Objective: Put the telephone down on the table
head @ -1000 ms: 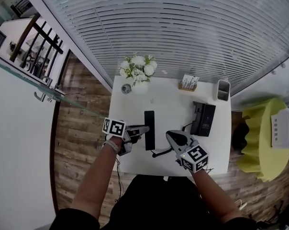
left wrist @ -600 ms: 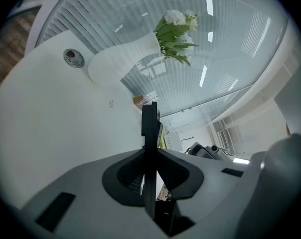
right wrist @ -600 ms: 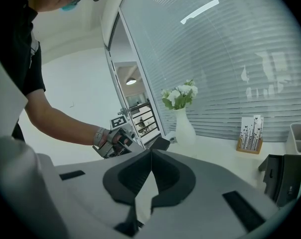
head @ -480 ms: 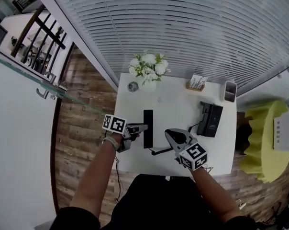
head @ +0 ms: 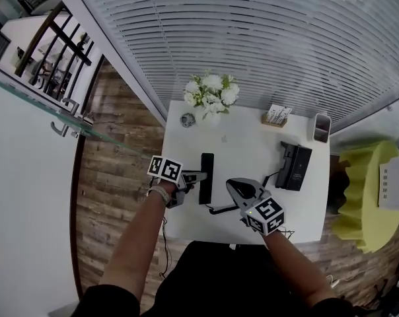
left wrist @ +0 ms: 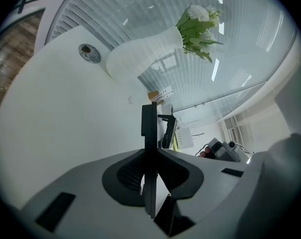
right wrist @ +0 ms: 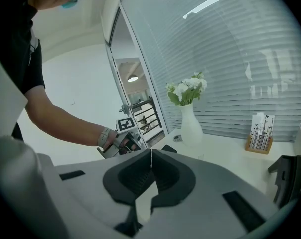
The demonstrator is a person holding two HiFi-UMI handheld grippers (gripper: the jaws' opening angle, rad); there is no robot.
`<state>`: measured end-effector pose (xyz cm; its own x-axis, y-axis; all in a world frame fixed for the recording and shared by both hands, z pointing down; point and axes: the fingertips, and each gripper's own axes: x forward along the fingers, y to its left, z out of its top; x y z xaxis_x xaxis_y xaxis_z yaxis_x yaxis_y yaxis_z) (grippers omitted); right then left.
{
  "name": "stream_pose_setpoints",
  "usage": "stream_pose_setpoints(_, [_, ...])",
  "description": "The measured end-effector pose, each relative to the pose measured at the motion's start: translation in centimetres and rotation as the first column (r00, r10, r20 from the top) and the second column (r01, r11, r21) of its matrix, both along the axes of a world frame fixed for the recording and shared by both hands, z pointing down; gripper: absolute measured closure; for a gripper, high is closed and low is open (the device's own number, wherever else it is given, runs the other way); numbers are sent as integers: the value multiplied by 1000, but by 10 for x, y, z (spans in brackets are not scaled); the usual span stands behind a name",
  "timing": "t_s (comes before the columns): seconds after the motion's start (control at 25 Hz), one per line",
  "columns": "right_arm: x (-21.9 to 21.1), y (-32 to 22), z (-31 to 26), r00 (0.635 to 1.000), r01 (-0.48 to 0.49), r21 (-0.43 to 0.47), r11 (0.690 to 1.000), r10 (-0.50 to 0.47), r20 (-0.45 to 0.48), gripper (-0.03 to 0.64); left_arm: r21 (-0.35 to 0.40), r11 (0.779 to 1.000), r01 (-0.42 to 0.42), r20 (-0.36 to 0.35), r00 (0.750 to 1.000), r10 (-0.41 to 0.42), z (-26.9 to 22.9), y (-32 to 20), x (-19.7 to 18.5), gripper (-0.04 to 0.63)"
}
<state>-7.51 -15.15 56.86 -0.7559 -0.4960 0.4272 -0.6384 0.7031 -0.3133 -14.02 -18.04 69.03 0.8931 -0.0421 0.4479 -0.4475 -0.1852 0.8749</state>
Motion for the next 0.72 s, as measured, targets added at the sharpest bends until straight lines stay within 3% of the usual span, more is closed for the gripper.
stream_pose_setpoints(0.32, [-12,-8,11,1000,0,-43,999,1,18,594,-14,1000,6,40,999,-6,13,-4,3,520])
stream_pose_setpoints(0.72, [-9,-13,16,1000,-16,-62,998,17,11,594,-7,999,-36,187,982,37,35,1,2,520])
